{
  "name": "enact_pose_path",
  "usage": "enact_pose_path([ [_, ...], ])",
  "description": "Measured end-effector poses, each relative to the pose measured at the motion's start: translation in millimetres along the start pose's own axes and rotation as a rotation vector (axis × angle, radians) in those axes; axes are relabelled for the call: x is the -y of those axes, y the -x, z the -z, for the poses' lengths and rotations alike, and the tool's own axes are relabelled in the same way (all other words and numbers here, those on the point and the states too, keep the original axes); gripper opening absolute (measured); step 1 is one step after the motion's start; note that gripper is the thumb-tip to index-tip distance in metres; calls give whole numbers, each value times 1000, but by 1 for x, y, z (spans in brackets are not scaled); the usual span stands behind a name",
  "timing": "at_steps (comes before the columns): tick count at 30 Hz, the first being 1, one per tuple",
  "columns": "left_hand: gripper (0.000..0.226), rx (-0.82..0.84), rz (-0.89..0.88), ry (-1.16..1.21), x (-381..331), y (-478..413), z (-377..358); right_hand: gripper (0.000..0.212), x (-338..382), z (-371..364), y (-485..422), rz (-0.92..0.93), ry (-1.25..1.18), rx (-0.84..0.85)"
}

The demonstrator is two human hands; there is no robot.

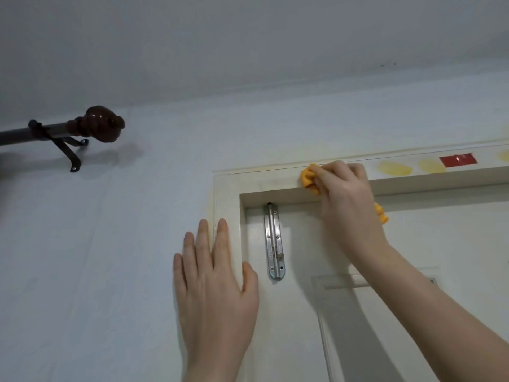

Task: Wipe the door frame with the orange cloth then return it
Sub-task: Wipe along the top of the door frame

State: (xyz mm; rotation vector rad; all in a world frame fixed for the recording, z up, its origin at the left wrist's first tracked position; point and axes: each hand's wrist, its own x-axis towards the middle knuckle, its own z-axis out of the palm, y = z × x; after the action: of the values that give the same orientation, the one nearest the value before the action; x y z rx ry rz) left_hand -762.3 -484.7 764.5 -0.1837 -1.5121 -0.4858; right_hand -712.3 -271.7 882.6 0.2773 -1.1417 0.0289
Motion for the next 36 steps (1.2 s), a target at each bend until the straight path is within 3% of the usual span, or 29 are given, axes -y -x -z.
enact_pose_path([
  [3, 78, 1, 22, 2, -9, 4, -1, 26, -11, 17, 12, -92, -2, -54],
  [8, 84, 10, -39, -33, -18, 8, -7, 25, -5, 9, 2, -4, -8, 16],
  [12, 88, 8, -34, -2, -27, 14, -8, 23, -27, 26, 3, -153, 24, -42],
  [17, 87, -2, -84, 23, -39, 20, -11, 20, -20, 23, 6, -30, 1, 0],
  [22, 85, 1, -61, 42, -42, 25, -12, 19, -46, 39, 7, -183, 49, -45],
  [27, 86, 21, -53, 14, -54, 30, -14, 19, -34, 33, 7, -50, -6, 15],
  [32, 82, 14, -63, 58, -68, 35, -17, 19, -55, 44, 10, -149, 41, -37],
  [36, 81, 43, -139, 150, -87, 40, -31, 25, -47, 41, 18, -45, 30, -13],
])
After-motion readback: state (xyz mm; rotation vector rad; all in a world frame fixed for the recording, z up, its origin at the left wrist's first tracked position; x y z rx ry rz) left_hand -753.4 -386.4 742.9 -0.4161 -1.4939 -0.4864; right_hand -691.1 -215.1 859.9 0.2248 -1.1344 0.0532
